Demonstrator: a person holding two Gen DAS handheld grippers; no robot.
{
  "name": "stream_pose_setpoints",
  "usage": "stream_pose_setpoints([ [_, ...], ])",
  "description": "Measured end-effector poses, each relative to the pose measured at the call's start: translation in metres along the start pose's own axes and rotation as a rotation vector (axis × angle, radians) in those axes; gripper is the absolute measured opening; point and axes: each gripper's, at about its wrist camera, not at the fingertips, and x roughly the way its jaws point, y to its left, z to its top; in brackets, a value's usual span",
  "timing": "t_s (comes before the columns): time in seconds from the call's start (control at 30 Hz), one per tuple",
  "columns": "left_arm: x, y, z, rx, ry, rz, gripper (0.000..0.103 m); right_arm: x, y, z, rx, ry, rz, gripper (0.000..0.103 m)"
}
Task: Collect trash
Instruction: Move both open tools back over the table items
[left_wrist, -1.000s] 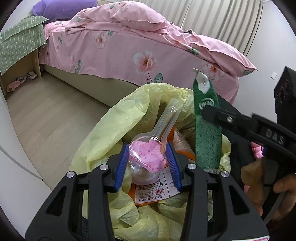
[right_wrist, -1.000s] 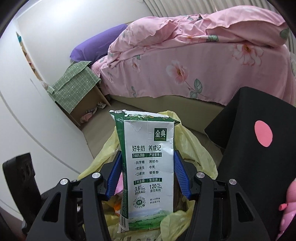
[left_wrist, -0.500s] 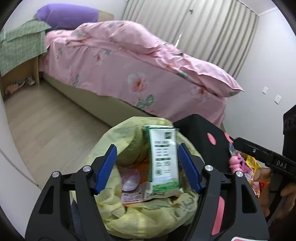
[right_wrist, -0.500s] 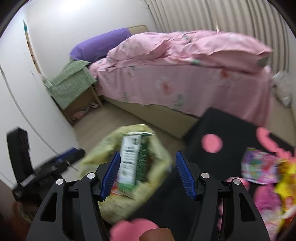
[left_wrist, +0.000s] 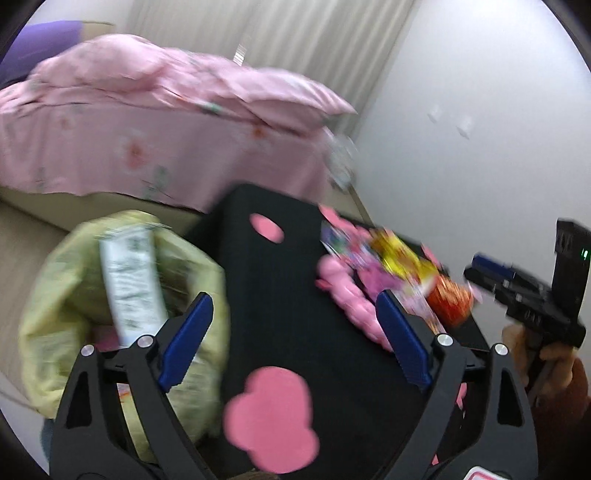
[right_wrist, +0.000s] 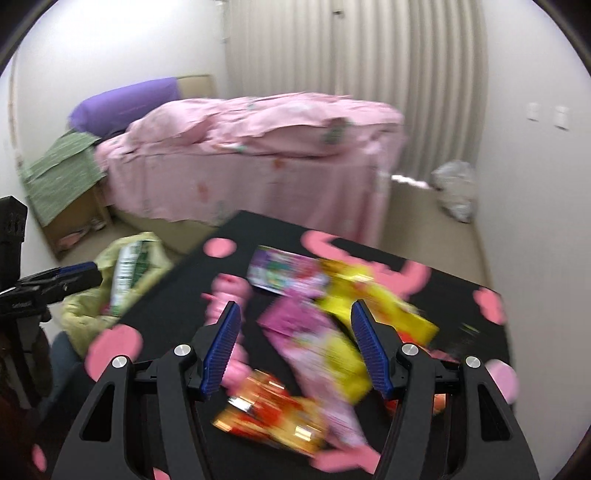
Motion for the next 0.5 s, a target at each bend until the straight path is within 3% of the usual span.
stream_pose_setpoints([
  [0.17, 0.041, -0.051, 0.005, 0.167, 0.051, -0.067, 0.085, -0.011, -0.046, -0.027, 0.054, 0.022, -0.106, 0.059],
  [0.33, 0.097, -0.088, 0.033, 0.389, 0.078, -0.088, 0.085, -0.013, -0.071, -0.050, 0.077, 0.046, -0.142, 0.059],
  [0.43, 0.138, -0.098, 0.046, 0.507, 0.123, -0.041, 0.079, -0.011, -0.078, -0.059, 0.081, 0.058, -0.144, 0.059],
  [0.5, 0.165, -0.096, 0.059, 0.526, 0.152, -0.027, 0.078, -0.008, -0.079, -0.064, 0.071, 0.073, -0.142, 0.059],
])
